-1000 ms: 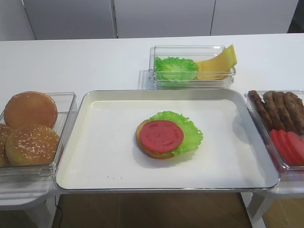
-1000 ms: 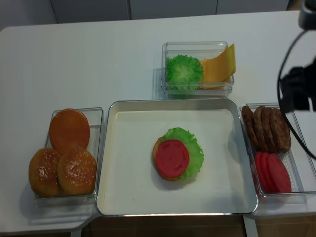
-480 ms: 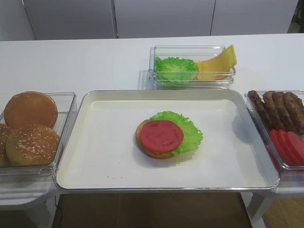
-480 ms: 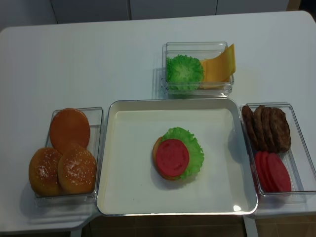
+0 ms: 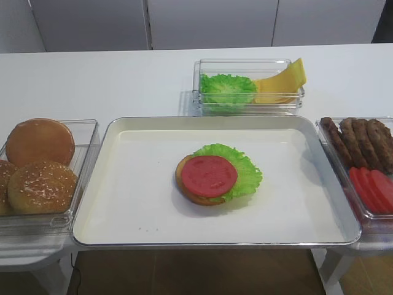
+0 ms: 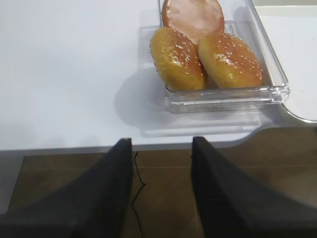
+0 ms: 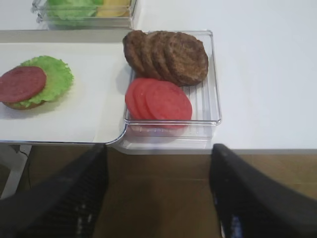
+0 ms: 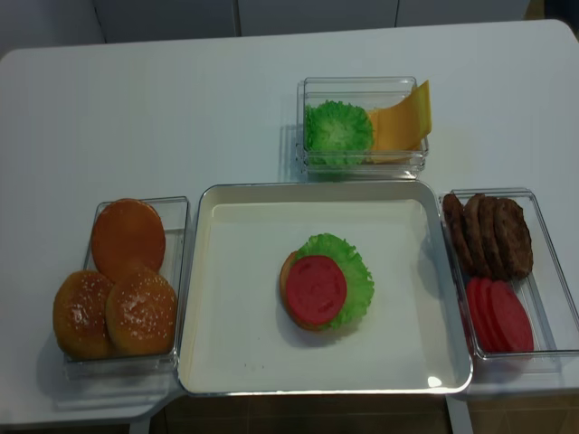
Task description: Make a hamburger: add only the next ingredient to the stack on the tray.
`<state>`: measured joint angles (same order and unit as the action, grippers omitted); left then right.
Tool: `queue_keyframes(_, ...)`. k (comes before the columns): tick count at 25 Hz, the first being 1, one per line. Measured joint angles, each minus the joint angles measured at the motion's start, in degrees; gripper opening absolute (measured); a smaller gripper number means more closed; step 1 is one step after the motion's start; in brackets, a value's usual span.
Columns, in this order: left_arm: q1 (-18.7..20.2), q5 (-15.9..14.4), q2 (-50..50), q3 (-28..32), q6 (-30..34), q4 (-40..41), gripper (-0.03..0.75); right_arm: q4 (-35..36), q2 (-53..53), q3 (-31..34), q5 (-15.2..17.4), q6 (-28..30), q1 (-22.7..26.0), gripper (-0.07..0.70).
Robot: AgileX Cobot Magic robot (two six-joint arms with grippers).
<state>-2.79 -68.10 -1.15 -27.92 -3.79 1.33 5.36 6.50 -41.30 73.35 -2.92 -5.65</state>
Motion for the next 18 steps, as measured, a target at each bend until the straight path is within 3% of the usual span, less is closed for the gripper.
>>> queue_keyframes(10, 0.0, 0.0, 0.0, 0.0, 0.0, 0.0, 0.298, -0.7, -7.6, 8.0, -0.1, 0.0, 0.1, 0.479)
queue_keyframes(18, 0.0, 0.0, 0.0, 0.0, 0.0, 0.0, 0.299, -1.8, -7.6, 13.5, -7.0, 0.0, 0.1, 0.479)
